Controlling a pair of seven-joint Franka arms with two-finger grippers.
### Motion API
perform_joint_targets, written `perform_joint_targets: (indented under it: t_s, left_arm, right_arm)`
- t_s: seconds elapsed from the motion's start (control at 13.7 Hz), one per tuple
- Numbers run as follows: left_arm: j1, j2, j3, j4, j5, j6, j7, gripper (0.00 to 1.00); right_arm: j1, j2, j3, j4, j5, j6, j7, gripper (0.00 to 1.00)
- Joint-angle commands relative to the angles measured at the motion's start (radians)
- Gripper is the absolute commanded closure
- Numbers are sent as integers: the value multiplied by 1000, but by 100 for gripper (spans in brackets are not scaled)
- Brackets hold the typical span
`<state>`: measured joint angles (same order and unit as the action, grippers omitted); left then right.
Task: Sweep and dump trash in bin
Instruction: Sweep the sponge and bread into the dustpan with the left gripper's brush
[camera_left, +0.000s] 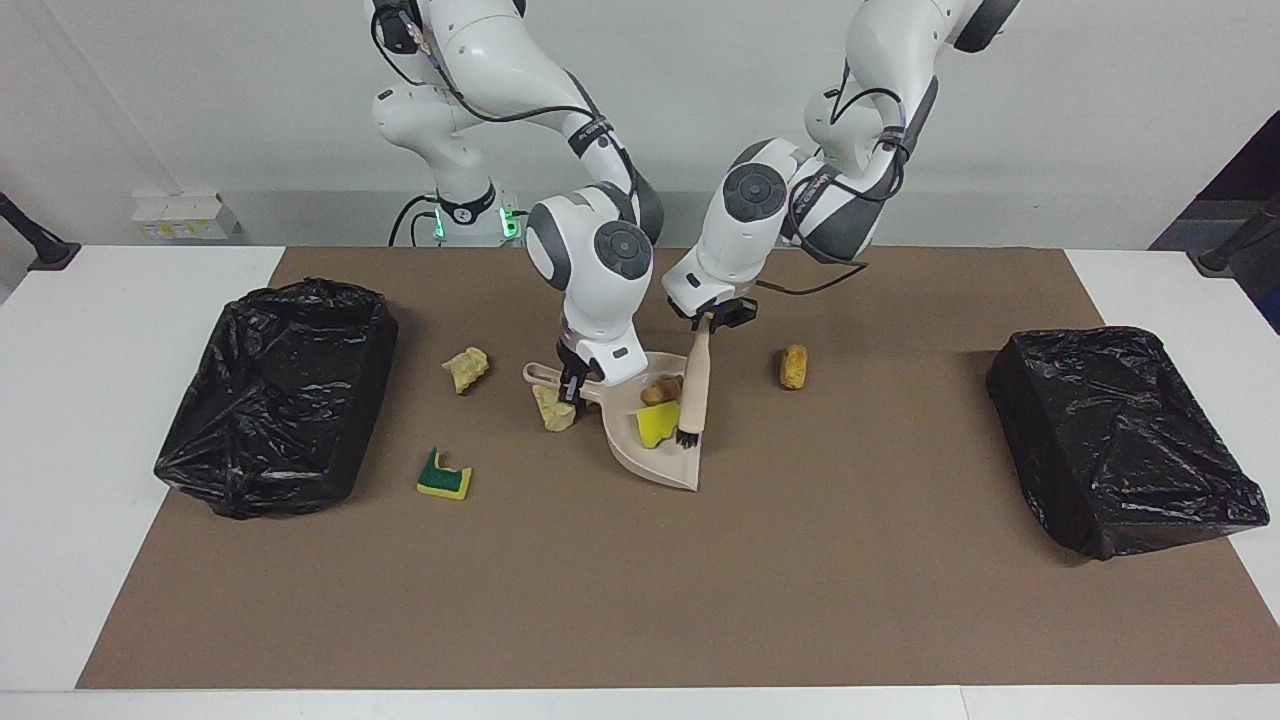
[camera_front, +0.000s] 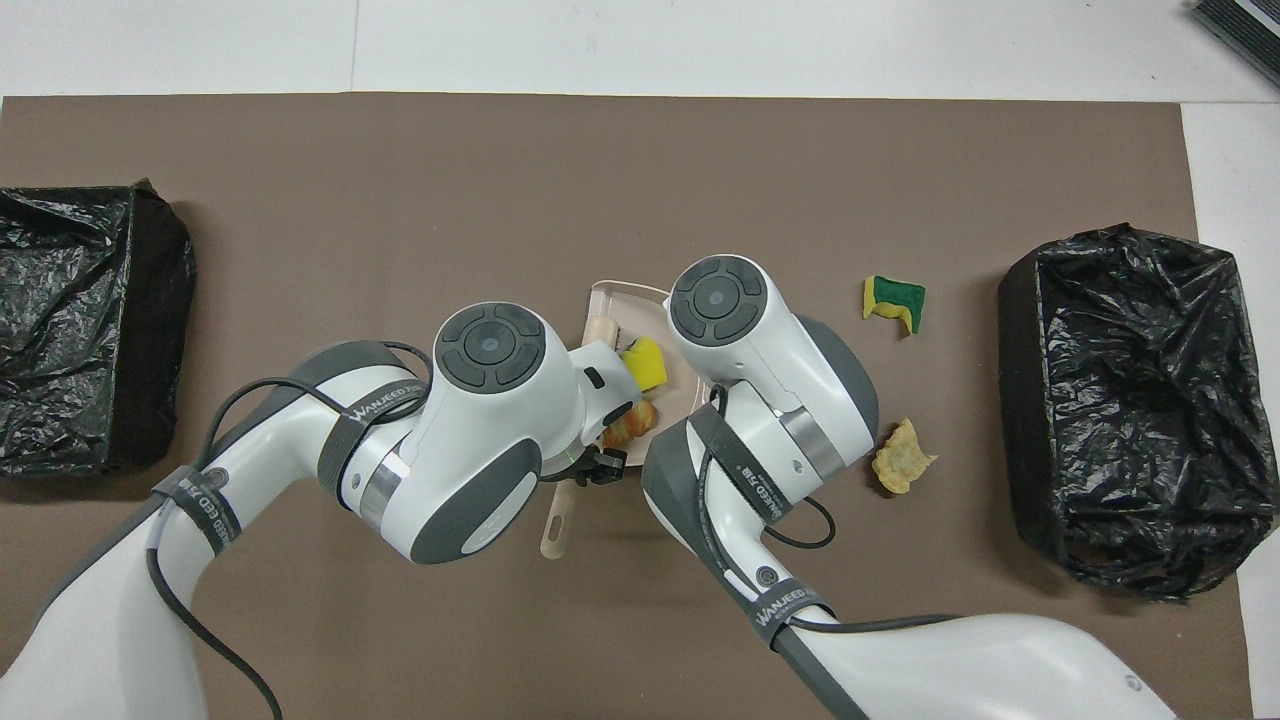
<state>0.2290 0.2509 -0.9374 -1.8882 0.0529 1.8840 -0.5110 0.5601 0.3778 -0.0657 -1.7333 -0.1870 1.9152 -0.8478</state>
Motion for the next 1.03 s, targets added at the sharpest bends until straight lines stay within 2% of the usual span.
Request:
perform_joint_targets:
  t_s: [0.0, 0.29, 0.44, 0.51, 0.73, 0.95]
  left_arm:
    - [-8, -137, 99, -14, -21, -80, 3, 100]
    - [-66, -234, 334, -60, -21, -196, 32, 100]
    - [-134, -307, 492, -159, -21, -166, 63, 100]
    - [-137, -336, 526, -210, -21, -131, 77, 100]
    - [-132, -453, 546, -432, -28, -16, 75, 100]
    - [-142, -504, 534, -532, -136, 1, 72, 100]
  right_arm:
    - [-3, -25, 7, -37, -9, 47, -86, 100]
    - [-5, -39, 12, -69, -5, 42, -167, 100]
    - [-2, -43, 14, -74, 17, 45, -198, 100]
    - [0, -48, 20, -80, 17, 42, -200, 100]
    - [0, -57, 24, -98, 17, 45, -195, 100]
    - [0, -57, 24, -100, 17, 45, -189, 100]
